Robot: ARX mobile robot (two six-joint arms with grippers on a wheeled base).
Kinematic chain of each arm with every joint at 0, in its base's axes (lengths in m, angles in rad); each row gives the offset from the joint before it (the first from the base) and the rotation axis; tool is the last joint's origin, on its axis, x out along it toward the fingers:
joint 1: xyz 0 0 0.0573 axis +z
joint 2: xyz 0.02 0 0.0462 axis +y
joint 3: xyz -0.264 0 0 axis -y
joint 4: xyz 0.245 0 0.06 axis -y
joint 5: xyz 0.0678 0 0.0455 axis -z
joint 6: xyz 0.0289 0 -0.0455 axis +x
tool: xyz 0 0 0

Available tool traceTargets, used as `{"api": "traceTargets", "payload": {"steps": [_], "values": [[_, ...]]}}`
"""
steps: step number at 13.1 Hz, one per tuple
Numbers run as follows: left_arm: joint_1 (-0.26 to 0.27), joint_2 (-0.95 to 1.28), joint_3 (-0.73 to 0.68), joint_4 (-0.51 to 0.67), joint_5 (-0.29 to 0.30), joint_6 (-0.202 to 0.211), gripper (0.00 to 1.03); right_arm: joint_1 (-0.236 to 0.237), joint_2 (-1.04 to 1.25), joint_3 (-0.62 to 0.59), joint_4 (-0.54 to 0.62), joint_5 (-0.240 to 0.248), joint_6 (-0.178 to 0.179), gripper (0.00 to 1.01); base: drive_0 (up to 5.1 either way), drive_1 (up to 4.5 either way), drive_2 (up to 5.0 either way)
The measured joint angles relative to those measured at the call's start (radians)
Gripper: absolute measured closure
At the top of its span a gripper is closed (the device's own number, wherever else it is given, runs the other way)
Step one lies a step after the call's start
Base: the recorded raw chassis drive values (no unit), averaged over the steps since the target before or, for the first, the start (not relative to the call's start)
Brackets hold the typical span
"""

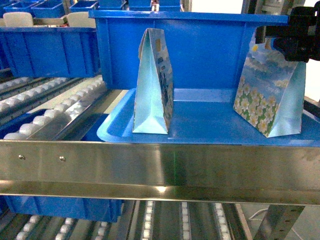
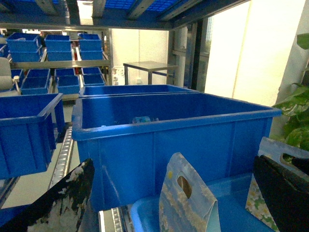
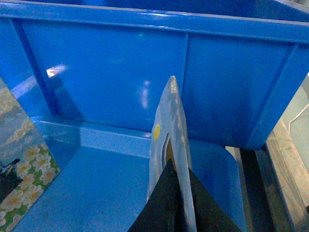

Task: Move flower gift bag to table near conveyor

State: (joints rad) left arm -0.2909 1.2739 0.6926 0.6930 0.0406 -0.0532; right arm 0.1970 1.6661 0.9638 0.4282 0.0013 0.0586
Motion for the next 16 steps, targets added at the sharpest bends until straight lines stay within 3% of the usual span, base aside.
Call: {"api": "traceTargets", "payload": {"steps": [6, 10, 12, 14, 16], "values": [[0.000, 0.000, 0.000, 0.000, 0.000, 0.000, 0.05, -0.048, -0.333, -0.137, 0.043, -0.007, -0.005, 0.99, 0.0, 0.00, 0.0], [0.000, 0.000, 0.000, 0.000, 0.000, 0.000, 0.05, -0.118, -0.569, -0.243, -0.010, -0.056, -0.021, 0.99, 0.0, 0.00, 0.0], [0.000, 0.000, 0.000, 0.000, 0.000, 0.000, 0.05, -0.174, -0.698, -0.327, -0.041, -0.106, -0.031, 0.99, 0.0, 0.00, 0.0], [0.000, 0.000, 0.000, 0.000, 0.000, 0.000, 0.05, -0.179, -0.775, -0.393, -0.054, -0.109, -0.034, 0.99, 0.0, 0.00, 0.0], [0.000, 0.000, 0.000, 0.000, 0.000, 0.000, 0.05, -0.168, -0.832, -0.438, -0.063, -0.069, -0.037, 0.99, 0.0, 0.00, 0.0]]}}
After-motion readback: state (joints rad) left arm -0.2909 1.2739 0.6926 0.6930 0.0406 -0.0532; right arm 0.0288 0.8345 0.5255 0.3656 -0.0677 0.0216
